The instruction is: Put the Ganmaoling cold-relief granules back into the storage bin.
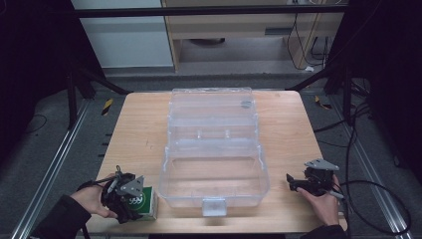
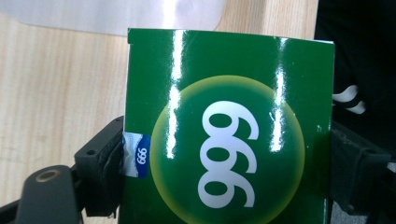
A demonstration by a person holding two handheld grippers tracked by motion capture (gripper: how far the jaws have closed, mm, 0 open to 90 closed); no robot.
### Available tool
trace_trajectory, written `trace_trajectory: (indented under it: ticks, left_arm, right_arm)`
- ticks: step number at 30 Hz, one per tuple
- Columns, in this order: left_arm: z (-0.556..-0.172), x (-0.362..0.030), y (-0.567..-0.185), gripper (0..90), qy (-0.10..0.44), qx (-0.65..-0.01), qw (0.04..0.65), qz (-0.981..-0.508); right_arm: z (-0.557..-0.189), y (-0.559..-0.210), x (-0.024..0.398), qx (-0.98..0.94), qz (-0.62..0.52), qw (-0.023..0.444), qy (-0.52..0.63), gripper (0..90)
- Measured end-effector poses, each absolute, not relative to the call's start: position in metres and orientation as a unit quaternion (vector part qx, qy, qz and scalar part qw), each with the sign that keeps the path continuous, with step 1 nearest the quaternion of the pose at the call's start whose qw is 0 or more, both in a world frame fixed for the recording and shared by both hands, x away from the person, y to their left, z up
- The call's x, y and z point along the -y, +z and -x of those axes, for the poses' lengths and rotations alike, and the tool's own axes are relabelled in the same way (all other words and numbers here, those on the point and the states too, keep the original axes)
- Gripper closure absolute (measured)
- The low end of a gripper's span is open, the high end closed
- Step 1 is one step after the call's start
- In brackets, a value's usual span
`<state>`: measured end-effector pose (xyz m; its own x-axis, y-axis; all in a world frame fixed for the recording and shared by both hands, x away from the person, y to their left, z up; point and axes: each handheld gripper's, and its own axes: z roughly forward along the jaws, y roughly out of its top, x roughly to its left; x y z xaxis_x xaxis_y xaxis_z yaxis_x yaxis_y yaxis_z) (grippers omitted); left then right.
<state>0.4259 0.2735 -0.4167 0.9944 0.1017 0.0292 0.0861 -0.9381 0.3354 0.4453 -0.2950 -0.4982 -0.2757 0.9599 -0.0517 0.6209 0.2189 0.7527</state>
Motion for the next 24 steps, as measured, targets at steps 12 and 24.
trace_trajectory:
  ticks: [12,24]
  left_arm:
    - [-0.429,-0.277,-0.373,14.6,0.053,-0.038,0.174,-0.983]
    - [-0.438,-0.274,-0.339,14.7,0.067,-0.033,0.18,-0.981]
  right_arm:
    - [-0.446,-0.499,0.295,-0.735,-0.537,0.268,0.316,1.3]
    - [-0.446,-0.499,0.295,-0.735,-0.537,0.267,0.317,1.3]
